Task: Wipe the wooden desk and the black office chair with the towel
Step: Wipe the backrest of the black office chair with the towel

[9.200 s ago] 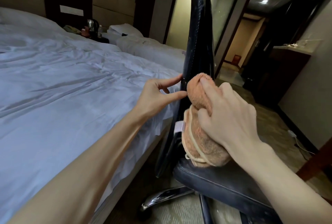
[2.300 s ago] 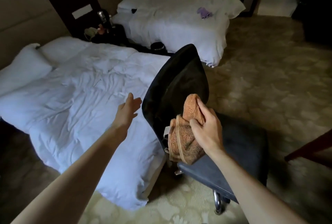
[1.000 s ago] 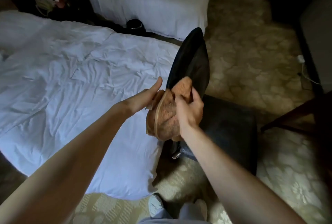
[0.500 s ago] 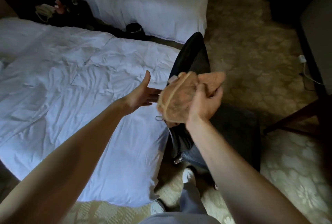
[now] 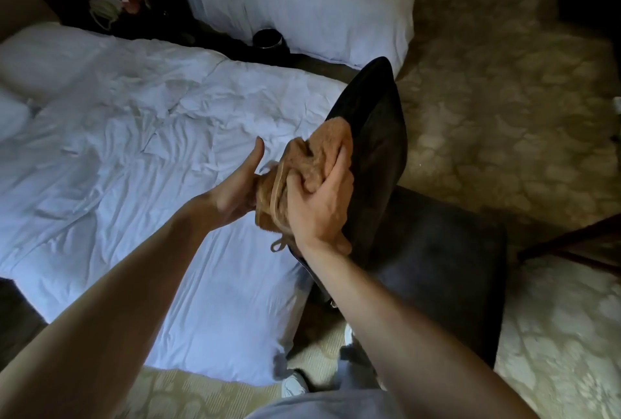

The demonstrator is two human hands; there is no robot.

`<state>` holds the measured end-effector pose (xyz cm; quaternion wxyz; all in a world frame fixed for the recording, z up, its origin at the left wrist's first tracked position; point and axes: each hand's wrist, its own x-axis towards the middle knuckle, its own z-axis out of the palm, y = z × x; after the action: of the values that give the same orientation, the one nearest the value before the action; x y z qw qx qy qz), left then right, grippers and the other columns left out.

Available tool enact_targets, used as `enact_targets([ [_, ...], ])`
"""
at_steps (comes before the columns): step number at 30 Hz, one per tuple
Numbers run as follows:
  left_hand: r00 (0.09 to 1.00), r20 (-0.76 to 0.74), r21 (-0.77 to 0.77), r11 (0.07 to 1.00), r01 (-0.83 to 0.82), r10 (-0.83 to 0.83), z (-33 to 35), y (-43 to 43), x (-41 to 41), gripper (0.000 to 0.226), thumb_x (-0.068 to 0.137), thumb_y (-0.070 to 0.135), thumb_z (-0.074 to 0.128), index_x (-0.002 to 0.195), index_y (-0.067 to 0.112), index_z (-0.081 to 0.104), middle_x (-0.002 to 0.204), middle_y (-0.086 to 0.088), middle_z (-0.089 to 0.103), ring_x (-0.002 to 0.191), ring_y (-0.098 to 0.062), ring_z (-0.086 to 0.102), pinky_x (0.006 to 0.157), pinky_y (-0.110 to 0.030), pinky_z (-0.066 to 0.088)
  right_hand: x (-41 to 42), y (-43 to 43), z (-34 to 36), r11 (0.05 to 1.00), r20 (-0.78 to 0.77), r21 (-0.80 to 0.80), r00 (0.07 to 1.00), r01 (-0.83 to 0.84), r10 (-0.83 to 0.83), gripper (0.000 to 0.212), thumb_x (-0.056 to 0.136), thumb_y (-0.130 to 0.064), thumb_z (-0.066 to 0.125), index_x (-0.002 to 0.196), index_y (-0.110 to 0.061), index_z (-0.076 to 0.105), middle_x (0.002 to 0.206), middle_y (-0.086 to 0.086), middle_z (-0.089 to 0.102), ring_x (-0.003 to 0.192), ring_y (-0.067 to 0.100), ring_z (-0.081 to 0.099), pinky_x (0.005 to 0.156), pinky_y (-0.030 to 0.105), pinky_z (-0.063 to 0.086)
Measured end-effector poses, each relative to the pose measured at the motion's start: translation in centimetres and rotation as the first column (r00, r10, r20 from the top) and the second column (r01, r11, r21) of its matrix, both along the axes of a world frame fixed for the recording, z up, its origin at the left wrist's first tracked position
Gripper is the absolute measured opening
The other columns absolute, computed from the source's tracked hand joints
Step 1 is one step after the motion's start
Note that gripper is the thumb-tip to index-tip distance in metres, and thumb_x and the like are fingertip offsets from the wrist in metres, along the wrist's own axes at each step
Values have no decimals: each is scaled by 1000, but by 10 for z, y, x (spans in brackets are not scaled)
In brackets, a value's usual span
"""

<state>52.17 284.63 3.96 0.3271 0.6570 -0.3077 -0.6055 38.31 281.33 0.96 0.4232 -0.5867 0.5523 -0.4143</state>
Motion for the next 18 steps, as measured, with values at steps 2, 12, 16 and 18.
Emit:
enact_targets([
  [2, 1000, 15, 4, 1000, 19, -19, 0, -2, 2, 107, 90, 82, -3, 126, 10, 68, 127, -14, 71, 123, -26, 65, 107, -36, 44, 7, -24, 5, 999, -15, 42, 1000, -6, 7, 94, 85, -38, 76, 162, -25, 24, 145, 9, 47, 130, 27, 49, 96, 36, 43],
  [12, 996, 81, 37, 999, 31, -34, 7, -19, 1, 116, 89, 83, -8, 128, 8, 72, 127, -8, 72, 116, -27, 66, 117, -45, 38, 21, -110, 16, 985, 62, 170, 998, -1, -9, 94, 86, -36, 76, 162, -29, 22, 144, 14, 46, 126, 34, 53, 95, 37, 44],
  [16, 984, 177, 36, 999, -6, -1, 7, -22, 2, 111, 90, 81, -7, 122, 14, 76, 122, -3, 75, 118, -21, 68, 118, -43, 37, 16, -145, 21, 935, 284, 349, 944, 58, -165, 81, 90, -33, 73, 159, -25, 31, 144, 13, 51, 124, 30, 59, 84, 22, 43],
  [18, 967, 247, 30, 997, -71, 62, 3, -27, 3, 108, 91, 80, -5, 117, 17, 78, 114, -3, 77, 112, -20, 70, 116, -42, 40, 10, -144, 22, 916, 370, 387, 891, 108, -261, 76, 91, -28, 72, 157, -23, 35, 141, 11, 55, 116, 26, 63, 71, 14, 44],
])
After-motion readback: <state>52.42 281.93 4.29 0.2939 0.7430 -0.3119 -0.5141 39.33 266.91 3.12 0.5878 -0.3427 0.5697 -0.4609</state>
